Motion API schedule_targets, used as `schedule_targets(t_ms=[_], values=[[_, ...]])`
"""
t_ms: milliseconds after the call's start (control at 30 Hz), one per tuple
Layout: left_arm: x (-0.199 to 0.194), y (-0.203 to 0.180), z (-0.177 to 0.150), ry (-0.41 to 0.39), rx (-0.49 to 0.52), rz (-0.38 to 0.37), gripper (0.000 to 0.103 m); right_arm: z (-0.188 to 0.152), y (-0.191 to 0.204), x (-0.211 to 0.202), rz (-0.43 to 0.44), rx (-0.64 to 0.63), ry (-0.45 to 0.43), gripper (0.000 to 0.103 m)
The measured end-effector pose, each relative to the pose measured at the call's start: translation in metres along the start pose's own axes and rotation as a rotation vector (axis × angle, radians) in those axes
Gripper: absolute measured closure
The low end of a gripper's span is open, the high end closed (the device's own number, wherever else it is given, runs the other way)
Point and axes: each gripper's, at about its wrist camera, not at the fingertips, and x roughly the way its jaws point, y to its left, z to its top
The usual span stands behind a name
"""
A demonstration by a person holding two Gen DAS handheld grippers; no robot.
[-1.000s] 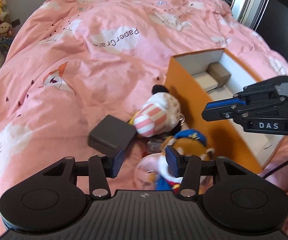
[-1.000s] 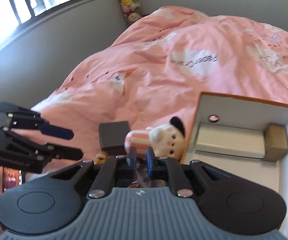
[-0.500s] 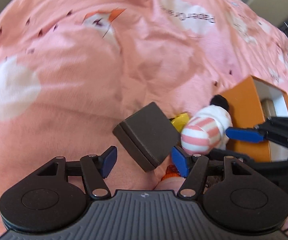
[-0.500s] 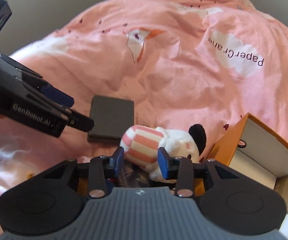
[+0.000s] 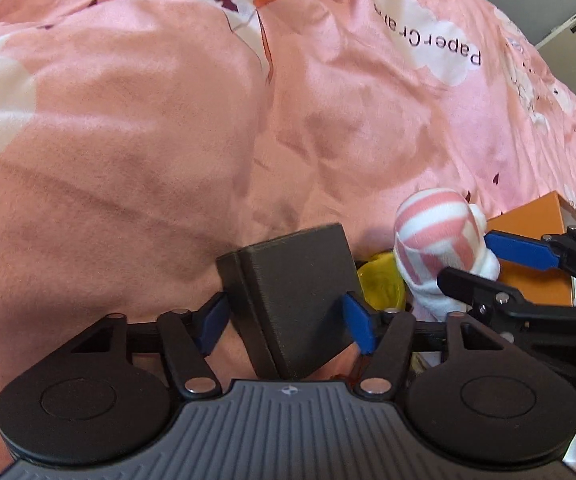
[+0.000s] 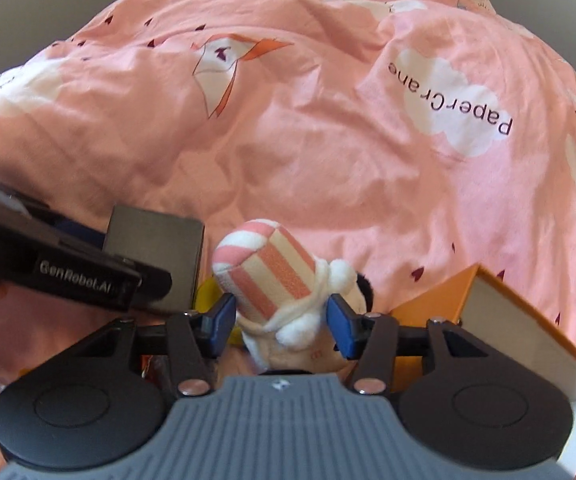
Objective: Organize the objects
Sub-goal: 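Grasp the dark grey square box with the left gripper and lift it, then grasp the red card box with the right gripper while the left gripper holds the grey box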
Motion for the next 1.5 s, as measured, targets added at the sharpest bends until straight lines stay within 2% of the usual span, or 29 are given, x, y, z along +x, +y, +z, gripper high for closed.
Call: schedule_targets(t_ms=[133,233,400,500,600,667,733,833,933,1033,1200,1400,1500], values=[[-0.014,-0.003,-0.001,-0.054,0.041,-0.007,0.055,0.005,0.001,0.000,-0.004,-0.009,-0.025,0.053],[-0.024,-0.012,0.001,-0.084,0.093,0.002,0.059,0.007,0.005,-0.008,-0.001,-0.025,-0.034,0.057],[-0.056,-0.032,-0.004,-0.128,0.273,0.071,0.061,0.009,0.012,-0.041,0.059,-0.023,-0.082,0.060],[-0.073,-0.040,-0.009,-0.095,0.389,0.097,0.061,0.007,0.016,-0.049,0.175,-0.014,-0.021,0.062],[-0.084,-0.046,-0.016,-0.042,0.510,0.122,0.061,0.003,0.018,-0.037,0.237,0.026,0.080,0.063],[-0.084,-0.049,-0.022,-0.006,0.587,0.132,0.061,-0.001,0.017,-0.023,0.241,0.057,0.136,0.063],[-0.075,-0.049,-0.029,0.007,0.622,0.157,0.061,-0.005,0.019,-0.010,0.224,0.063,0.175,0.063],[-0.061,-0.047,-0.034,0.015,0.640,0.160,0.060,-0.009,0.018,0.009,0.239,0.102,0.237,0.063],[-0.055,-0.039,-0.030,-0.004,0.604,0.094,0.060,-0.008,0.015,0.022,0.243,0.135,0.281,0.063],[-0.041,-0.032,-0.024,0.054,0.534,0.000,0.061,-0.007,0.017,0.032,0.236,0.149,0.312,0.063],[-0.037,-0.028,-0.017,0.030,0.483,-0.035,0.064,-0.003,0.026,0.043,0.213,0.144,0.348,0.059],[-0.079,-0.029,-0.003,-0.029,0.547,0.018,0.064,-0.003,0.037,0.048,0.216,0.134,0.395,0.059],[-0.086,-0.029,0.001,-0.029,0.567,0.048,0.064,-0.006,0.048,0.059,0.183,0.111,0.445,0.050]])
